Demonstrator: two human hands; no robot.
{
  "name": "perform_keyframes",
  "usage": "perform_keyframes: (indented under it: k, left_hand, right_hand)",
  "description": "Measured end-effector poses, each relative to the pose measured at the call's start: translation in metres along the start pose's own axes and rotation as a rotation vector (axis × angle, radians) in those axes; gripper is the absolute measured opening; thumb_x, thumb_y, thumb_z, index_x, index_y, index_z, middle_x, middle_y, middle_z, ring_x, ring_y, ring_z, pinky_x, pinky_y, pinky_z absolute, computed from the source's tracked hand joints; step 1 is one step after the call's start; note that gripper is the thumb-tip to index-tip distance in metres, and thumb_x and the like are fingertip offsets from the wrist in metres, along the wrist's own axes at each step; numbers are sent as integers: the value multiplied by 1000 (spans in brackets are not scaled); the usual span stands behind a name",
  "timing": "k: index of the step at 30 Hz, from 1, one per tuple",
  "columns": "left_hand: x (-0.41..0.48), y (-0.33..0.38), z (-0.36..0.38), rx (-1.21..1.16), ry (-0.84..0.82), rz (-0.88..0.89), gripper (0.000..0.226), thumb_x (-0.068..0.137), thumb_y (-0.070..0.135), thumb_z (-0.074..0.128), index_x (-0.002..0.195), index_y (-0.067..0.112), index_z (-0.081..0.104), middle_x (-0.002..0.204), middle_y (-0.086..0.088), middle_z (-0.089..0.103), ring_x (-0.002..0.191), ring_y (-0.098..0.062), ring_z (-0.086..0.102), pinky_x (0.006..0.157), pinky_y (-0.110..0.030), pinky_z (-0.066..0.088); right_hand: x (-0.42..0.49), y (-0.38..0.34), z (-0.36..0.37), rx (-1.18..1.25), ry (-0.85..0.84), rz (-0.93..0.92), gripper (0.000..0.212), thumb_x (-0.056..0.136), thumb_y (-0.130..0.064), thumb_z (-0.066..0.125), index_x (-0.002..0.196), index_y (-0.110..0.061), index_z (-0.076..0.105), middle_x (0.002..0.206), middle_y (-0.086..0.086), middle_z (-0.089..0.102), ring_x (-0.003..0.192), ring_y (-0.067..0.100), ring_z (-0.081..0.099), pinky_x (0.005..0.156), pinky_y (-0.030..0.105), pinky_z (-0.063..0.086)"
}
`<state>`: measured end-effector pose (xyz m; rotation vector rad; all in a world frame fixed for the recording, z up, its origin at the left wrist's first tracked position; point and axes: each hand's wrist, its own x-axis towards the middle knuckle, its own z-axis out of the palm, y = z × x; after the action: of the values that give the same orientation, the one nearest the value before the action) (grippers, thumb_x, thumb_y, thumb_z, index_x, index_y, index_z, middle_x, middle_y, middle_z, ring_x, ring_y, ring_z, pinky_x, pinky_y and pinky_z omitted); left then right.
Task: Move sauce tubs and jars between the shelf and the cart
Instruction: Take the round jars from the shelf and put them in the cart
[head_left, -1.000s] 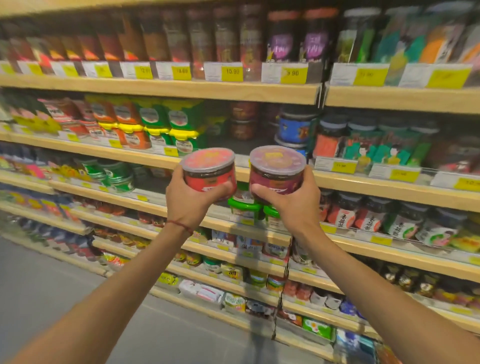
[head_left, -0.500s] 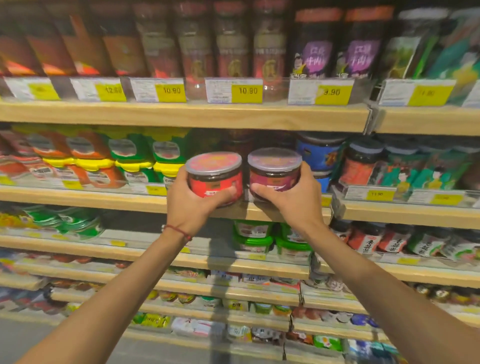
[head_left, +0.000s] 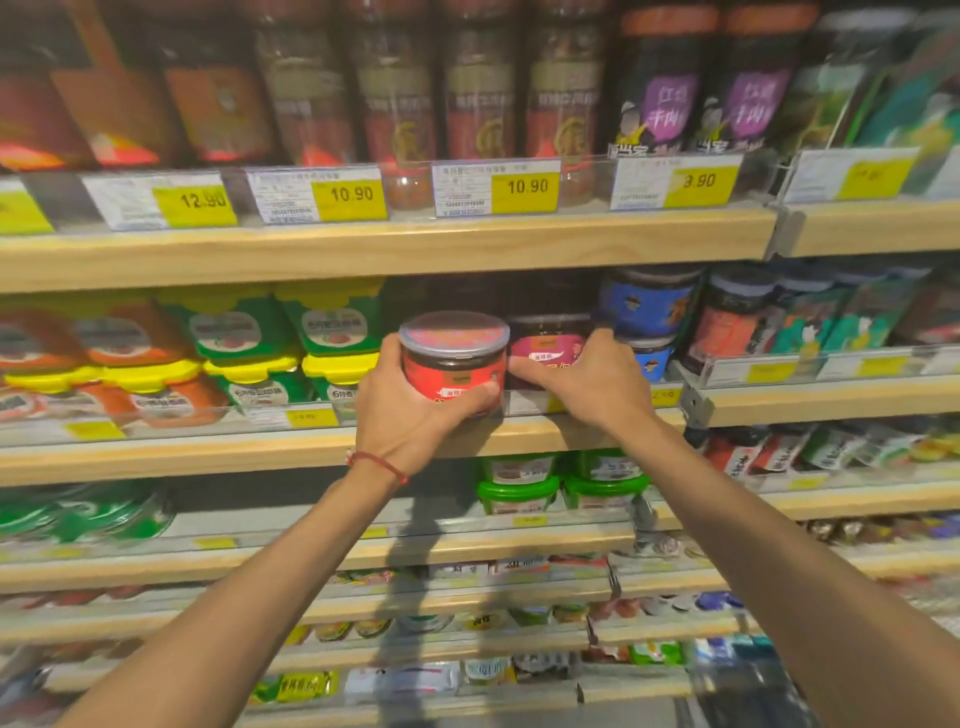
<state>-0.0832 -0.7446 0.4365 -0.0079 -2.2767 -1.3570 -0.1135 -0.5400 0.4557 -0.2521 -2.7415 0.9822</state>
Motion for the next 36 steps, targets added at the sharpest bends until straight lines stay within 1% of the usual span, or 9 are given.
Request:
perform_keyframes:
  k: [6,14,17,20,23,26,28,32,36]
  left_hand:
    - [0,0,4,-9,29,-11,88,44,70,85,117,29,55,107,12,69,97,-13,67,86,-37,58]
    - [-1,4,7,-12,46,-23,87,50,64,90,120,26,55,106,13,66,96,-12,66,77,-20,51]
    - [-1,5,10,5,71,-28,84,53,59,93,120,26,55,105,13,64,97,-13,65,79,-23,53]
    - [-1,5,12,14,87,-42,82,52,57,94,118,28,54,103,13,64,98,-15,65,83,-29,54]
    - [-1,5,13,12,91,-38,81,53,57,94,116,29,53,103,14,64,97,-15,65,83,-29,54]
    - [-2,5,13,14,95,-38,82,53,57,94,118,29,53,104,13,64,98,-15,64,83,-29,53]
    - [-2,5,14,14,101,-46,84,52,57,94,119,28,54,105,12,64,99,-16,64,84,-29,53]
    - [-3,6,15,-1,126,-55,81,51,54,96,116,29,53,104,11,64,97,-16,64,86,-34,55]
    - [-4,6,18,-38,134,-56,84,49,54,97,117,28,55,108,9,66,100,-17,65,88,-38,57]
  right_hand:
    - [-3,-1,4,-39,66,-20,90,67,-85,74,111,-8,60,114,10,70,108,34,66,78,41,49]
    - [2,-5,5,-61,23,-66,70,69,-77,79,79,-14,51,78,2,63,74,25,62,56,36,40]
    - [3,-5,1,-103,21,-91,71,67,-79,79,79,-12,58,80,5,67,77,28,64,61,39,46]
    - [0,1,0,-124,39,-106,76,66,-81,78,90,-11,66,89,8,72,89,32,69,67,41,52]
    - [-2,6,0,-118,57,-79,79,70,-80,77,100,-8,65,100,12,72,99,34,68,70,40,50]
    - [-4,9,-4,-143,61,-81,75,75,-78,75,99,-9,60,98,11,69,99,35,66,70,40,48]
    - [-7,14,-6,-141,90,-110,69,79,-74,73,100,-10,60,98,9,70,99,34,67,74,41,51]
    - [-22,28,-9,-63,217,-233,46,92,-51,70,121,-16,69,112,-1,78,108,24,72,88,38,55]
    - [-33,34,-8,116,304,-419,18,94,-27,71,109,-17,74,97,-7,78,93,12,73,84,34,59]
